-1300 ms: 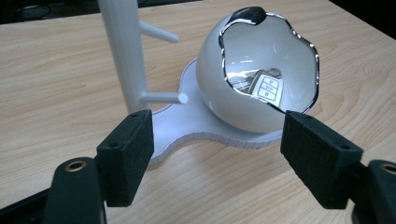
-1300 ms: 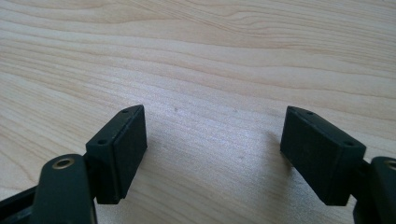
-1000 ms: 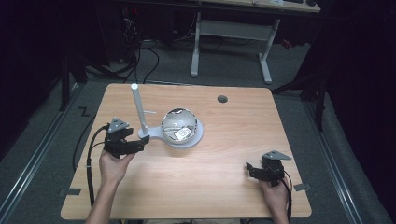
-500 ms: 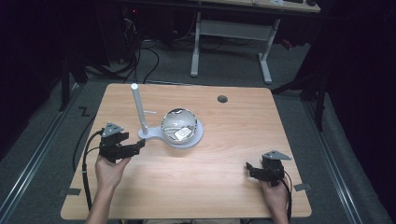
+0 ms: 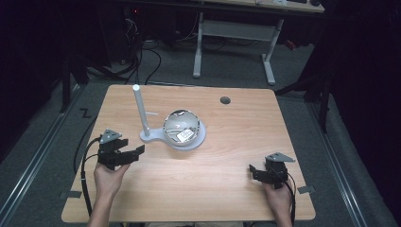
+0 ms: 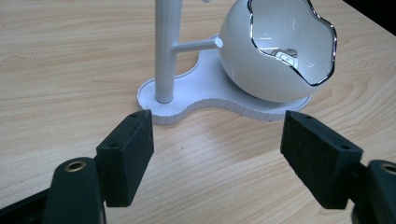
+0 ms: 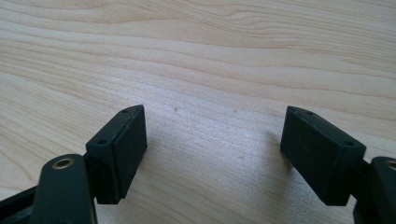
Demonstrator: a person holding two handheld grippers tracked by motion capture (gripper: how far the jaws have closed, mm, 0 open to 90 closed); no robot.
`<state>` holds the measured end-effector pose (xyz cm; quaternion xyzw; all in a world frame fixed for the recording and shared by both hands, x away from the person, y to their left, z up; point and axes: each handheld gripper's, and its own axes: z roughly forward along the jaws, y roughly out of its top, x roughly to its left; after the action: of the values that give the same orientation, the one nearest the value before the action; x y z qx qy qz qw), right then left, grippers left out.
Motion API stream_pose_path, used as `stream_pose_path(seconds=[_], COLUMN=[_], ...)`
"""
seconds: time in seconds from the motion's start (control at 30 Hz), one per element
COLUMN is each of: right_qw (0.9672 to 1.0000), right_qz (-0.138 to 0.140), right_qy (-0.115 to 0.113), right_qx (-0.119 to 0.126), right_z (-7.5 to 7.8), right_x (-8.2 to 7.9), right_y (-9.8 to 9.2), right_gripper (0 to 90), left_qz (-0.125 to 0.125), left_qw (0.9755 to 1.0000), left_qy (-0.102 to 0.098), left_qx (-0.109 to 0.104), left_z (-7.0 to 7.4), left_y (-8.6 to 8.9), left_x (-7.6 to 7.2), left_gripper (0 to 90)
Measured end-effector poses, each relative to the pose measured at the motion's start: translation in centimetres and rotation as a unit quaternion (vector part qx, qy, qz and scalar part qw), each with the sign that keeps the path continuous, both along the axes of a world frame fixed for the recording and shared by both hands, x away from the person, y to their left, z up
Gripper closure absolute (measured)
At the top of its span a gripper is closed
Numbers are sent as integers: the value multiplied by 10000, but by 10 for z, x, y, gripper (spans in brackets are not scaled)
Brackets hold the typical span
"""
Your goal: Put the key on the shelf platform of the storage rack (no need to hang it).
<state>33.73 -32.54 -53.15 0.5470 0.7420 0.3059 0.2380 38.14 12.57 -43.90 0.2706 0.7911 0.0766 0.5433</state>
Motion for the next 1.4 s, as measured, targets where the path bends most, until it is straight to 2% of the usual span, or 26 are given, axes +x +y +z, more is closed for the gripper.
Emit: stream_pose_path(seconds=[0.13, 0.3, 0.47, 0.67, 0.7, 0.73, 0.9, 0.97, 1.03, 1.13, 1.3, 1.33, 1.37, 1.4], right_qw=[10000, 10000, 10000, 10000, 10000, 10000, 10000, 10000, 10000, 10000, 10000, 10000, 10000, 10000], right_qz=[1, 0, -1, 1, 0, 0, -1, -1, 0, -1, -1, -1, -1, -1], right_qy=[0, 0, 0, 0, -1, 0, -1, 0, 0, 0, 0, 0, 0, 1], right_qx=[-1, -1, -1, -3, -1, -2, -1, -2, -2, -2, -1, -1, -1, -2], right_z=[0, 0, 0, 0, 0, 0, 0, 0, 0, 0, 0, 0, 0, 0], right_x=[0, 0, 0, 0, 0, 0, 0, 0, 0, 0, 0, 0, 0, 0], right_y=[0, 0, 0, 0, 0, 0, 0, 0, 0, 0, 0, 0, 0, 0], right_gripper=[231, 231, 231, 231, 231, 231, 231, 231, 231, 231, 231, 231, 231, 231], left_qz=[89, 59, 165, 98, 177, 118, 185, 154, 197, 119, 170, 98, 195, 159], left_qw=[9999, 10000, 9998, 9999, 9996, 9997, 9993, 9996, 9993, 9996, 9991, 9995, 9988, 9991], left_qy=[88, 55, 111, 87, 161, 141, 222, 190, 241, 195, 298, 263, 349, 325], left_qx=[-61, -29, -94, -66, -156, -143, -223, -148, -230, -157, -240, -164, -279, -215], left_z=[-3, -7, -8, -12, -12, -13, -15, -17, -17, -20, -23, -25, -24, -26], left_y=[2, 6, 7, 11, 10, 11, 12, 13, 12, 14, 12, 13, 12, 13], left_x=[-2, -5, -7, -10, -10, -11, -12, -13, -13, -14, -15, -15, -15, -16], left_gripper=[259, 258, 258, 258, 258, 258, 258, 259, 259, 259, 260, 260, 260, 260])
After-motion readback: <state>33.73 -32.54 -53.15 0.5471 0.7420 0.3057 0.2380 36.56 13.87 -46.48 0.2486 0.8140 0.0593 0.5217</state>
